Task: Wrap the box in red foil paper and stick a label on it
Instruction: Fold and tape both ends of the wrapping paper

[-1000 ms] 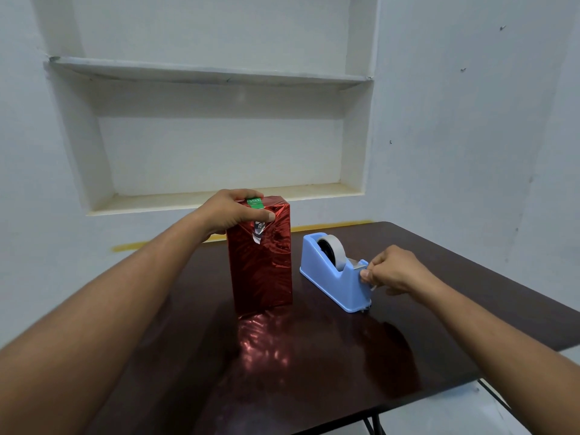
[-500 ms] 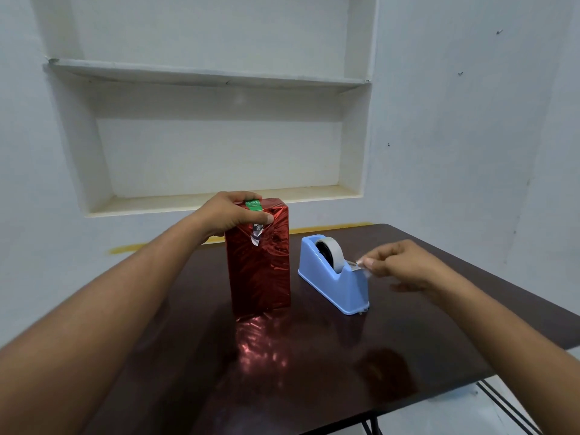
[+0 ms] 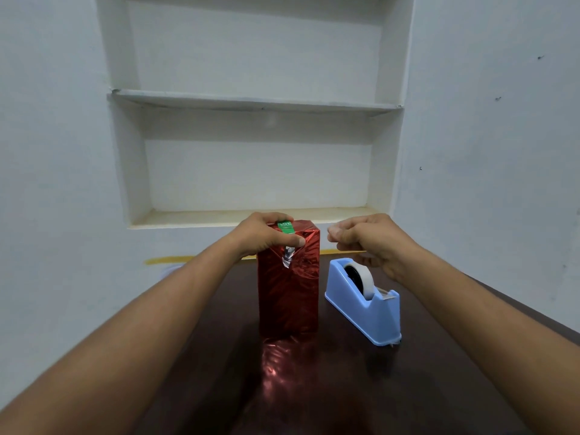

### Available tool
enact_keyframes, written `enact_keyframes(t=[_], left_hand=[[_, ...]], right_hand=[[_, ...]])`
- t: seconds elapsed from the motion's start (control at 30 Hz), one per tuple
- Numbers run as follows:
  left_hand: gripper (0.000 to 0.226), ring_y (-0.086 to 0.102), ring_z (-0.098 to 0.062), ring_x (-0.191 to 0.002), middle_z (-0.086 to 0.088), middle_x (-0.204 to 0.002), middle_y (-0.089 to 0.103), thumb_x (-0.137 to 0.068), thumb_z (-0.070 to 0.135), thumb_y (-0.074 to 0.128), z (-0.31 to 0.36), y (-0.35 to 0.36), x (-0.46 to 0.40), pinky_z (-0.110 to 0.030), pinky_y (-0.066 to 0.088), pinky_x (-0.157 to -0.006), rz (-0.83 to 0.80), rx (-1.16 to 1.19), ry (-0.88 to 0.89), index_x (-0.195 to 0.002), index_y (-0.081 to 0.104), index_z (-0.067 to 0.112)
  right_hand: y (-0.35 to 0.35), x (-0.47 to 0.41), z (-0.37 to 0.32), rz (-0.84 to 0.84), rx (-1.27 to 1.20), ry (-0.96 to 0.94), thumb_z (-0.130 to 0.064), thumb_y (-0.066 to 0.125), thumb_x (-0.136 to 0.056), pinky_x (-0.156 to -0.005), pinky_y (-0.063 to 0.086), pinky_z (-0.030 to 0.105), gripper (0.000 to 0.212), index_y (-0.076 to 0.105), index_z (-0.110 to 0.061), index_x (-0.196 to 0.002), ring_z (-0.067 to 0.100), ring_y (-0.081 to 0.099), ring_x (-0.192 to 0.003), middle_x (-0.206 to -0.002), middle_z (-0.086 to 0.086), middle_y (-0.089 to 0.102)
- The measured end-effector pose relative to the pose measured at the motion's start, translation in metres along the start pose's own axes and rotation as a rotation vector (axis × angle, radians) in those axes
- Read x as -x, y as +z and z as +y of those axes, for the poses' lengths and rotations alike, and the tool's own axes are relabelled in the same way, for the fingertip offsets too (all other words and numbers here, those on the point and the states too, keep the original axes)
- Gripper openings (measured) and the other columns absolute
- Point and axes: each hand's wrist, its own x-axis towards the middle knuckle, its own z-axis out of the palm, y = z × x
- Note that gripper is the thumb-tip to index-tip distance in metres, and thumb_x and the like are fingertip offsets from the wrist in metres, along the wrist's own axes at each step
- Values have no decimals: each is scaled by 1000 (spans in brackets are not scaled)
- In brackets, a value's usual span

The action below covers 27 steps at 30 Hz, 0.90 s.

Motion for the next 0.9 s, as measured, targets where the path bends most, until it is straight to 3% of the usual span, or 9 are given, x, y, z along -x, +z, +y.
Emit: enact_keyframes(t=[0.07,0.2,0.33,0.43,0.6,0.73,0.9], left_hand=[[67,71,-12,-100,3,-114,74,-63,41,98,-2,1,-3,-27,58,-86,2,10,7,-124,73,32],[65,71,-12,-103,4,-113,75,-65,39,97,-5,1,-5,-22,53,-82,12,-1,9,-125,73,30],[66,70,-10,-103,6,-111,75,-63,42,98,-6,1,-6,-22,50,-82,12,-7,8,-124,73,31],[68,71,-9,-98,6,-107,76,-60,43,99,-9,2,-8,-21,48,-79,9,6,9,-122,74,30],[71,72,-11,-99,4,-107,77,-58,42,99,-11,2,-9,-20,49,-78,9,16,22,-122,74,27],[67,70,-5,-94,4,-109,76,-64,34,98,-12,2,-9,-8,47,-69,1,18,26,-125,73,25],[65,71,-4,-92,6,-105,77,-62,36,99,-14,1,-12,-12,50,-74,-7,27,34,-122,74,27]], right_hand=[[9,-4,-9,-3,-26,9,-18,78,-89,-75,47,32,9,80,-18,-98,11,72,-91,-91,-6,81],[21,-17,-24,12,-54,26,-20,80,-85,-74,46,31,14,79,-19,-99,10,68,-92,-100,-8,77],[32,-35,-34,15,3,52,-21,84,-81,-54,39,25,20,79,-16,-100,11,55,-78,-104,-5,74],[37,-49,-38,-6,97,69,-19,81,-85,-46,28,22,12,78,-14,-96,12,38,-64,-92,0,70],[43,-59,-46,-43,190,164,-14,73,-84,-42,23,18,8,73,-13,-92,10,30,-52,-69,-5,70],[48,-64,-46,-33,207,168,-16,71,-84,-41,21,17,11,71,-15,-94,9,26,-48,-70,-5,72],[54,-73,-40,20,226,141,-15,73,-81,-43,22,18,15,76,-11,-95,10,27,-47,-70,-2,73]])
